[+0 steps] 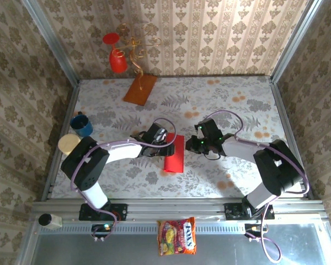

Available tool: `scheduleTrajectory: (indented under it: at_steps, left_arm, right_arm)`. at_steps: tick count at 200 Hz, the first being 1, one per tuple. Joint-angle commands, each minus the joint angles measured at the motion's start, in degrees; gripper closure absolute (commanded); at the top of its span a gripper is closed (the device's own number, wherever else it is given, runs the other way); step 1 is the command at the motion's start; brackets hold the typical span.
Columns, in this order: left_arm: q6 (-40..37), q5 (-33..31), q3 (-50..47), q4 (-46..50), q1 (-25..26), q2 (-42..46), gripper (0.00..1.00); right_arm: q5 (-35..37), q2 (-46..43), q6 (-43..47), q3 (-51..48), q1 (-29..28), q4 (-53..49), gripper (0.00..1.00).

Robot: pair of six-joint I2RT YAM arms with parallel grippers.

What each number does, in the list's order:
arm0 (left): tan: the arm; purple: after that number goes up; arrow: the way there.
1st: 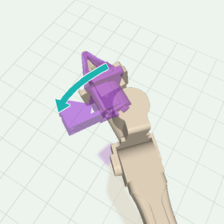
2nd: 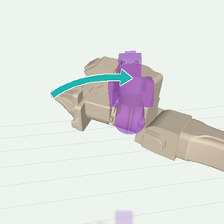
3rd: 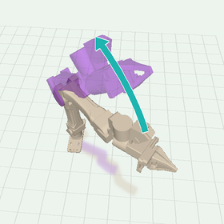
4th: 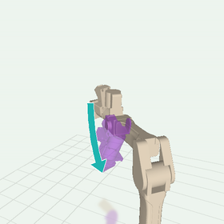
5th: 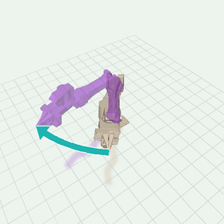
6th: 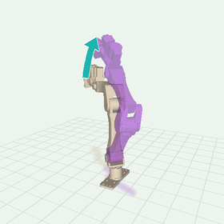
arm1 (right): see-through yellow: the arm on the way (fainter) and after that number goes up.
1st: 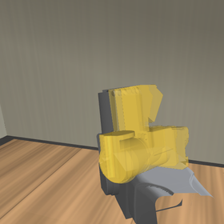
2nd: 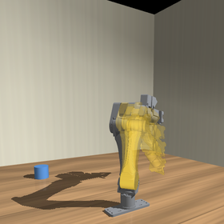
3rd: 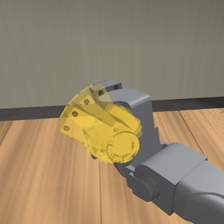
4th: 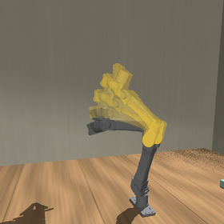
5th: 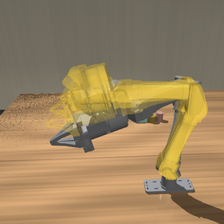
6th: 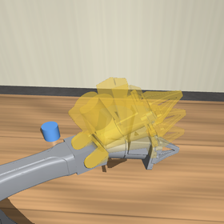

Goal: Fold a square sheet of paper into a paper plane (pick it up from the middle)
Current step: Hold the square sheet of paper at the center of the table.

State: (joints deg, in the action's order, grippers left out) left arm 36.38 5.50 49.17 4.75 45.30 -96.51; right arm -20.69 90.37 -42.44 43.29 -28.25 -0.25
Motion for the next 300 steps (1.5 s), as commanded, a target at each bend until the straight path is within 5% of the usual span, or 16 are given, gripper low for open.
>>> scheduleTrajectory:
  at_steps: [1,135,300]
  left_arm:
    - [0.1,0.3,0.8,1.5,0.3,-0.9,0.39]
    - [3.3,-0.7,0.7,0.8,0.3,-1.9,0.39]
    - [1.5,1.2,0.3,0.1,0.3,-3.2,0.4]
  right_arm:
    - [-1.2,1.1,-0.6,1.4,-0.6,0.7,0.91]
    - [5.9,-0.4,-4.1,-0.2,-1.2,3.2,0.95]
    - [4.4,2.8,-3.9,1.7,-3.0,3.4,0.96]
